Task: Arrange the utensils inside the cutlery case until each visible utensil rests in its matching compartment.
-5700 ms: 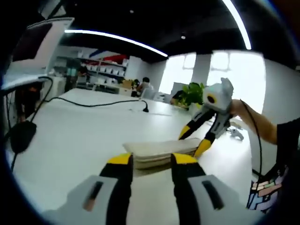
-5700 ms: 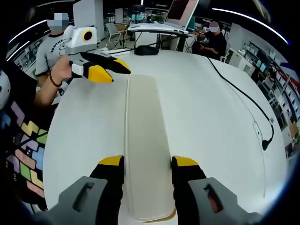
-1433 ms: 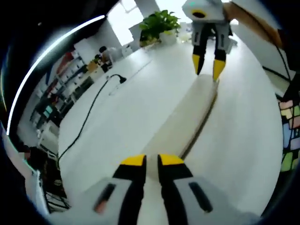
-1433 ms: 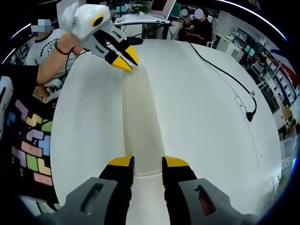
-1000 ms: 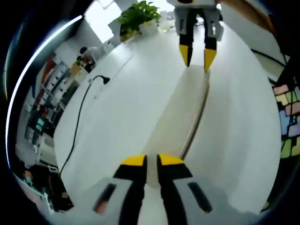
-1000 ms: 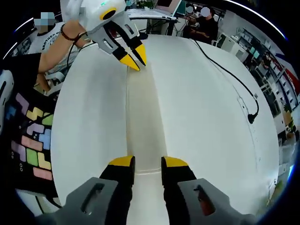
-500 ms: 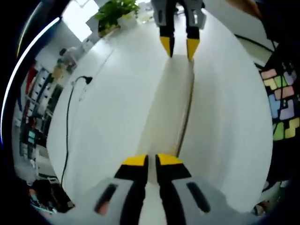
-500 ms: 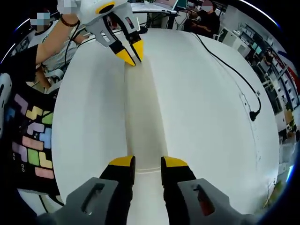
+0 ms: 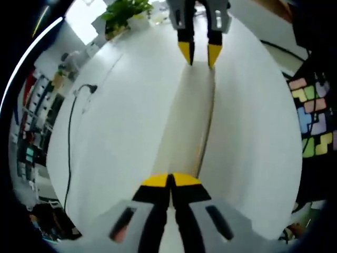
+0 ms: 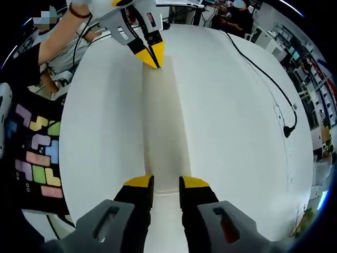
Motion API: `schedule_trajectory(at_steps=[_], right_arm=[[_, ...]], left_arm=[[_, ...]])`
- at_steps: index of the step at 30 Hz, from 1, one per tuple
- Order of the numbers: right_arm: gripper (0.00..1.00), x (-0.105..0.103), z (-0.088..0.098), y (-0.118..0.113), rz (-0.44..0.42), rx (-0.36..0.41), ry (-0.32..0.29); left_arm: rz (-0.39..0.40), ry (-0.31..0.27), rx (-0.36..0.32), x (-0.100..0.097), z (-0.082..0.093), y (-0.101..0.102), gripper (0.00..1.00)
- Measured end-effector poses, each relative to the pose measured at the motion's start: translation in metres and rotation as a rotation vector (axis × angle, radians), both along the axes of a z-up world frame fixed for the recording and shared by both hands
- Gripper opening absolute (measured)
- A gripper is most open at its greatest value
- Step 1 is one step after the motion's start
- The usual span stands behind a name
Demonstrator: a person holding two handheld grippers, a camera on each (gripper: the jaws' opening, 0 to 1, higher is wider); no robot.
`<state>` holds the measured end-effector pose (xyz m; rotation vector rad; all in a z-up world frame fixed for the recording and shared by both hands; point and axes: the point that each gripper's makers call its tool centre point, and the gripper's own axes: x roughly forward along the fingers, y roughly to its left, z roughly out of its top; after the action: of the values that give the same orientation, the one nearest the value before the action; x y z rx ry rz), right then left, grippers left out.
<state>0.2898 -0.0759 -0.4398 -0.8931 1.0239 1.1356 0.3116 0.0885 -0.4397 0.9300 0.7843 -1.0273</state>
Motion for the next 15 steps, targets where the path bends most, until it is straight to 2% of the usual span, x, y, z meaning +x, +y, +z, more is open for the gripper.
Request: schedule_trajectory(at_steps=[4,10,15], right_arm=[[0.16,-0.0012,-0.001,0.0007,-0.014,-0.015,0.026],[0.15,-0.0032,0.0024,0.005,-0.009,-0.058,-0.005],[0.15,-0.0021,0.0015,0.0032,-0.003,-0.095,0.006]], left_arm=[[0.05,0.045,-0.016,0.0008,-0.0007,0.0001,0.01],[0.041,0.028,0.032,-0.001,-0.0021,-0.0008,0.01],[0.063,0.049,0.012,0.0001,-0.0019,0.0004,0.0]])
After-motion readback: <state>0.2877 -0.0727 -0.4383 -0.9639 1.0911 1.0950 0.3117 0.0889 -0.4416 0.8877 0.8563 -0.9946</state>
